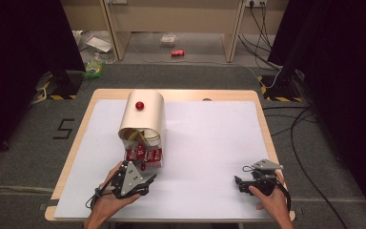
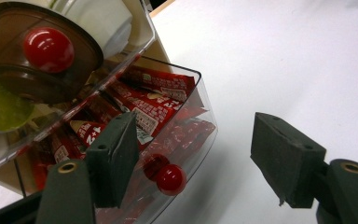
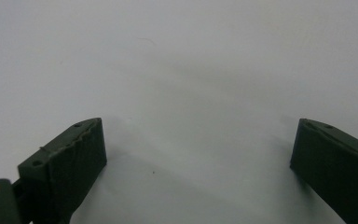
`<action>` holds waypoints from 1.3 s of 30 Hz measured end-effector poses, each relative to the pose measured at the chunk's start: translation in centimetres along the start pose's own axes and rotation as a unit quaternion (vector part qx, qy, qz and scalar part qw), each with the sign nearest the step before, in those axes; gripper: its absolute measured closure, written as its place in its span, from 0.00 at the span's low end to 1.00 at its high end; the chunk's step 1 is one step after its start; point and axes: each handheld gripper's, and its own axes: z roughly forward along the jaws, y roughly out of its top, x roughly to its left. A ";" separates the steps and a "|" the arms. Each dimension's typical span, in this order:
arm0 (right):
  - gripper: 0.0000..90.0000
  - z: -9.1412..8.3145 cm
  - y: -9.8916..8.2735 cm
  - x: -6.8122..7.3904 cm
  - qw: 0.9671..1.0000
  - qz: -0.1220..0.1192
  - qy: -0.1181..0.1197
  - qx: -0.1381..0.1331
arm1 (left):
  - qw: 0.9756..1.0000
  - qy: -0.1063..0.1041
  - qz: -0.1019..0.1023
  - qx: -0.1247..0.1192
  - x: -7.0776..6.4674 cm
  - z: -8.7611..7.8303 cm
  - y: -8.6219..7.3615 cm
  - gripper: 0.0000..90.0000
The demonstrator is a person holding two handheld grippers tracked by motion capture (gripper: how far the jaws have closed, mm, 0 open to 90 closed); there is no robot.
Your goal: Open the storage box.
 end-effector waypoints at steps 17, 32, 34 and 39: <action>0.04 0.0 0.0 0.0 1.000 0.000 0.000 0.000 | 1.000 -0.012 -0.025 -0.004 -0.2 -0.7 -0.2 0.36; 0.04 0.0 0.0 0.0 1.000 0.000 0.000 0.000 | 0.999 -0.034 -0.041 -0.004 -0.9 -1.9 -0.9 0.36; 0.04 0.0 0.0 0.0 1.000 0.000 0.000 0.000 | 0.999 -0.031 -0.033 -0.001 -1.2 -2.0 -0.8 0.36; 0.04 0.0 0.0 0.0 1.000 0.000 0.000 0.000 | 0.999 -0.032 -0.030 -0.003 -1.5 -2.4 -0.8 0.36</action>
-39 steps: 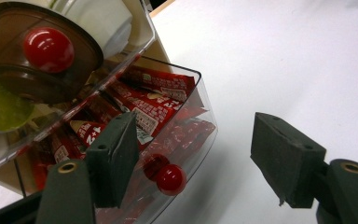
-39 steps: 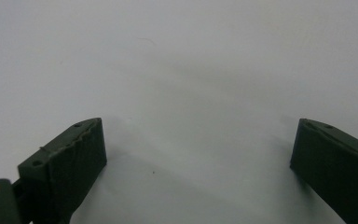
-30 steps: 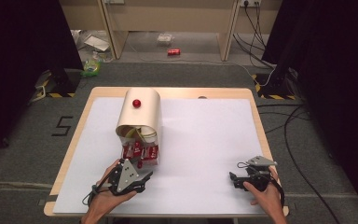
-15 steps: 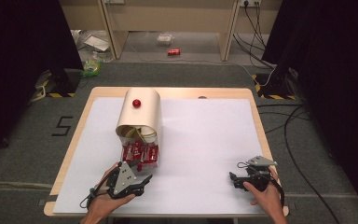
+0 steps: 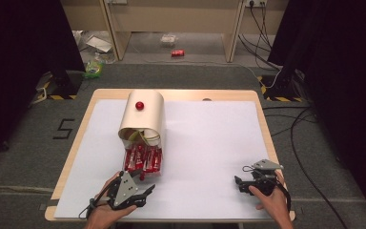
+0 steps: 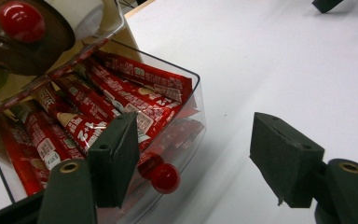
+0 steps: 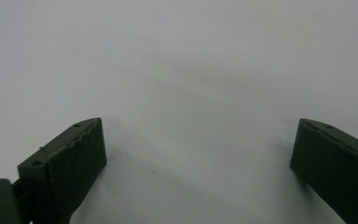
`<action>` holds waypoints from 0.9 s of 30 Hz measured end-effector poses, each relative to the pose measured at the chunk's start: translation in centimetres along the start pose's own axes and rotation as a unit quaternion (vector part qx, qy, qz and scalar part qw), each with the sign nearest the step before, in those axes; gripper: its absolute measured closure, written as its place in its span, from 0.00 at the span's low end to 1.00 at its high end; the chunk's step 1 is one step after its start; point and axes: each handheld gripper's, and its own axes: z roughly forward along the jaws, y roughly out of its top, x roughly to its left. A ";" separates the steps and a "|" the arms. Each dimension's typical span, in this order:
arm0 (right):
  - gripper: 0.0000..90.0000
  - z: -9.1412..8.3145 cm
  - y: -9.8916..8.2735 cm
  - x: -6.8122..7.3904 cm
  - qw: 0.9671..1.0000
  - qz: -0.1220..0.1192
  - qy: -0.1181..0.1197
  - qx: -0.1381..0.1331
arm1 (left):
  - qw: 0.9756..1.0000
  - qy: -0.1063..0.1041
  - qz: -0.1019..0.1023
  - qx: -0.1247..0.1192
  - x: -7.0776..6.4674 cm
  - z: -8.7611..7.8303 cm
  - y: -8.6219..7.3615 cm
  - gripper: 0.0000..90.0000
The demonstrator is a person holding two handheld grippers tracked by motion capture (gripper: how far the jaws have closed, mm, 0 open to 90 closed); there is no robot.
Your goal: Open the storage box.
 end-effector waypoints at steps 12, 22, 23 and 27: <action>0.04 0.0 0.0 0.0 1.000 0.000 0.000 0.000 | 0.999 -0.032 -0.015 0.016 -1.0 -0.7 -0.7 0.38; 0.04 0.0 0.0 0.0 1.000 0.000 0.000 0.000 | 0.998 -0.047 -0.021 0.032 -1.7 -1.2 -1.4 0.40; 0.04 0.0 0.0 0.0 1.000 0.000 0.000 -0.001 | 0.998 -0.045 -0.020 0.032 -1.7 -1.1 -1.5 0.40; 0.04 0.0 0.0 0.0 1.000 0.000 0.000 0.000 | 0.999 -0.040 -0.027 0.016 -1.6 -1.5 -1.5 0.39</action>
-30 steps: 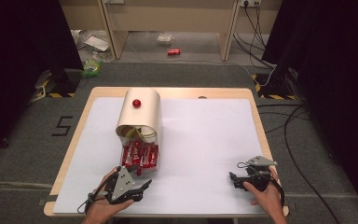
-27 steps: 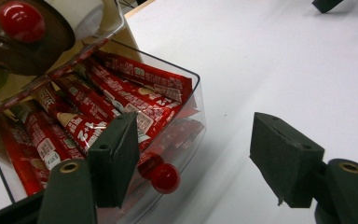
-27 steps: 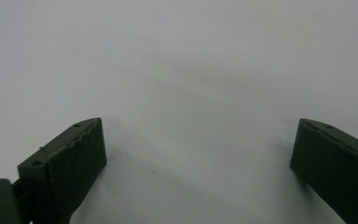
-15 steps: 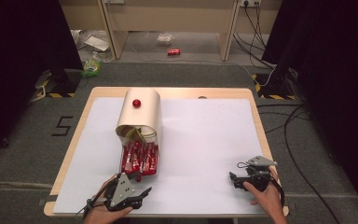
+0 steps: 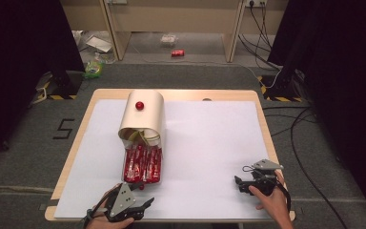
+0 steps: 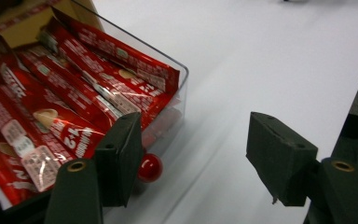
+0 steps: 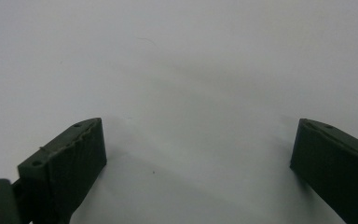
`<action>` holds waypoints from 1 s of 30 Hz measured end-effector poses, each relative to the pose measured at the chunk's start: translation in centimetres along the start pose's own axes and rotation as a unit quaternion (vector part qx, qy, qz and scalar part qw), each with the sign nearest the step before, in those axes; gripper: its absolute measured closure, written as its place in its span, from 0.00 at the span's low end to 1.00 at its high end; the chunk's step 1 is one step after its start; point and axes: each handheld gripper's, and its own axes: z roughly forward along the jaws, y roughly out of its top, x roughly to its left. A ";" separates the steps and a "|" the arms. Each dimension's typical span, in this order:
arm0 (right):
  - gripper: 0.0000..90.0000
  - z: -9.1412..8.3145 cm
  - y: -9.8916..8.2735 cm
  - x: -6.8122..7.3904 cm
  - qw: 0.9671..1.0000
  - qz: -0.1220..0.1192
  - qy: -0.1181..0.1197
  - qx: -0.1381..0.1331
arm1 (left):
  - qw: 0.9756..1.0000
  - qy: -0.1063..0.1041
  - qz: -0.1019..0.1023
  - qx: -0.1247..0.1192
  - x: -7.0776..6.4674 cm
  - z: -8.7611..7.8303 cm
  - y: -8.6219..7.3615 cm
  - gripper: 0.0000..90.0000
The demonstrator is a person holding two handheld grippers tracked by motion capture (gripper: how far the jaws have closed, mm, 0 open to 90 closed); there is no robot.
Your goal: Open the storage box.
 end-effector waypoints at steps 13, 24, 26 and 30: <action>0.04 0.0 0.0 0.0 1.000 0.000 0.000 0.000 | 1.000 0.006 -0.011 0.002 0.5 0.3 0.0 0.35; 0.04 0.0 0.0 0.0 1.000 0.000 0.000 0.000 | 0.999 -0.013 -0.031 0.014 0.7 -0.4 0.4 0.38; 0.04 0.0 0.0 0.0 1.000 0.000 0.000 0.000 | 0.999 -0.012 -0.030 0.015 0.6 -0.4 0.5 0.38; 0.04 0.0 0.0 0.0 1.000 0.000 0.000 0.000 | 0.999 -0.013 -0.033 0.015 0.7 -0.4 0.5 0.39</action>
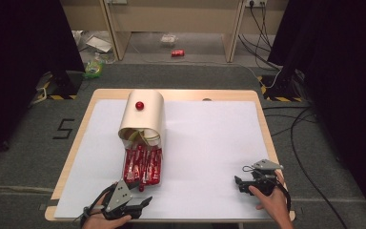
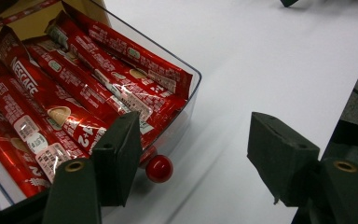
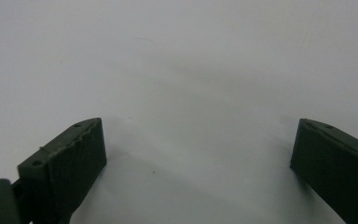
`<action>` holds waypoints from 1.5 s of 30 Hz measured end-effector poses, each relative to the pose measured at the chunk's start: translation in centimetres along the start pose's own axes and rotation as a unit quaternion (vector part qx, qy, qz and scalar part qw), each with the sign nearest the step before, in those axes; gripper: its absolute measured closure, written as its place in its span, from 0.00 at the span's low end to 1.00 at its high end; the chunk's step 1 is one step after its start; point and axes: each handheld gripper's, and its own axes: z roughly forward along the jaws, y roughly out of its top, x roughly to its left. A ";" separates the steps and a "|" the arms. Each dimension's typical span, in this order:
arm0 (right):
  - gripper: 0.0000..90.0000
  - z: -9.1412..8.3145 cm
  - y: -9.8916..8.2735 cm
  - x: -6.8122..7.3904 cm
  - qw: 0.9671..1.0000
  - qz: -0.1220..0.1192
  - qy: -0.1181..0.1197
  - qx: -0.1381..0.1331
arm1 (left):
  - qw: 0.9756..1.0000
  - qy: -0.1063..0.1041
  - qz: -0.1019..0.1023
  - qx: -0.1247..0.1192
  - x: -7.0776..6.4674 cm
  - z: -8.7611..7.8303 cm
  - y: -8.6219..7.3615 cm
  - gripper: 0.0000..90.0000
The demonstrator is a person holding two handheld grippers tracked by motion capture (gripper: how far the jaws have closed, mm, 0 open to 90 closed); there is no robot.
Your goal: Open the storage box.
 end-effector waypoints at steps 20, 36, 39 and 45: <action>0.04 0.0 0.0 0.0 1.000 0.000 0.001 0.001 | 0.998 0.021 -0.044 -0.027 1.6 0.4 1.2 0.29; 0.04 0.0 0.0 0.0 1.000 0.000 0.001 0.001 | 0.993 0.081 -0.078 -0.027 2.9 1.0 2.0 0.27; 0.04 0.0 0.0 0.0 1.000 0.000 0.001 0.000 | 0.993 0.092 -0.076 -0.022 3.2 1.2 2.1 0.31; 0.04 0.0 0.0 0.0 1.000 0.000 0.001 0.001 | 0.991 0.109 -0.080 -0.011 3.8 1.4 2.3 0.36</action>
